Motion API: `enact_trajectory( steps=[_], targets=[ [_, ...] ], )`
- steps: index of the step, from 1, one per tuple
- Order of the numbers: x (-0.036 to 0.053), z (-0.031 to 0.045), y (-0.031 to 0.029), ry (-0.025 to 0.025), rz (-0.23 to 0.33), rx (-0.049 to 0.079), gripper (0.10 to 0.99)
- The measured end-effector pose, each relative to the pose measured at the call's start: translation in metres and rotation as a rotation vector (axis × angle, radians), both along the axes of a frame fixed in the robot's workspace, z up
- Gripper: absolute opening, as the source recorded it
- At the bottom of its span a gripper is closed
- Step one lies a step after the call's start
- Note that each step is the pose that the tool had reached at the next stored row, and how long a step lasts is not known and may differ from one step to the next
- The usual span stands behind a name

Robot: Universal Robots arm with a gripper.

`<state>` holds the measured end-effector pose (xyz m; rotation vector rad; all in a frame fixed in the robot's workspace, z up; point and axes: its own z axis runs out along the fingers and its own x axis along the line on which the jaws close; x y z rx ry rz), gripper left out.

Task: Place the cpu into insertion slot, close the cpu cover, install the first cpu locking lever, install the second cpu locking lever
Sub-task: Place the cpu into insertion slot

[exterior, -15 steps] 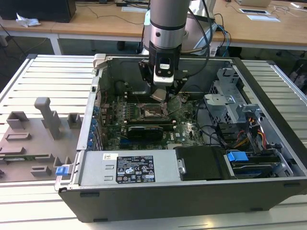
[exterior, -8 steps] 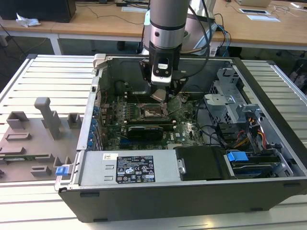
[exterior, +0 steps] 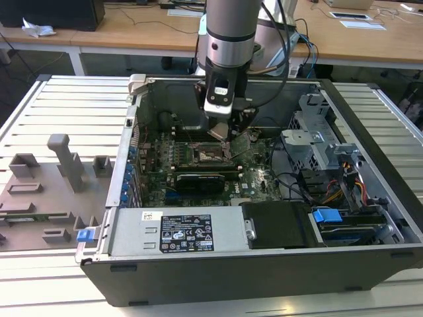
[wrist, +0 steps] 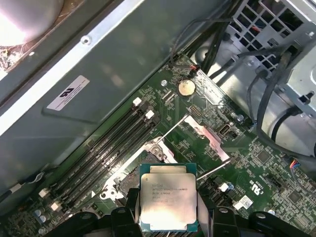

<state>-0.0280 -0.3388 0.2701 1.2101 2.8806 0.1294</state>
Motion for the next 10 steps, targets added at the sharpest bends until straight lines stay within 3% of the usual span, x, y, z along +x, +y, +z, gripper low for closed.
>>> enact_trajectory(
  steps=[10],
  targets=[
    [0.0000, -0.0001, 0.0000, 0.0000, -0.132, 0.000, 0.541]
  ],
)
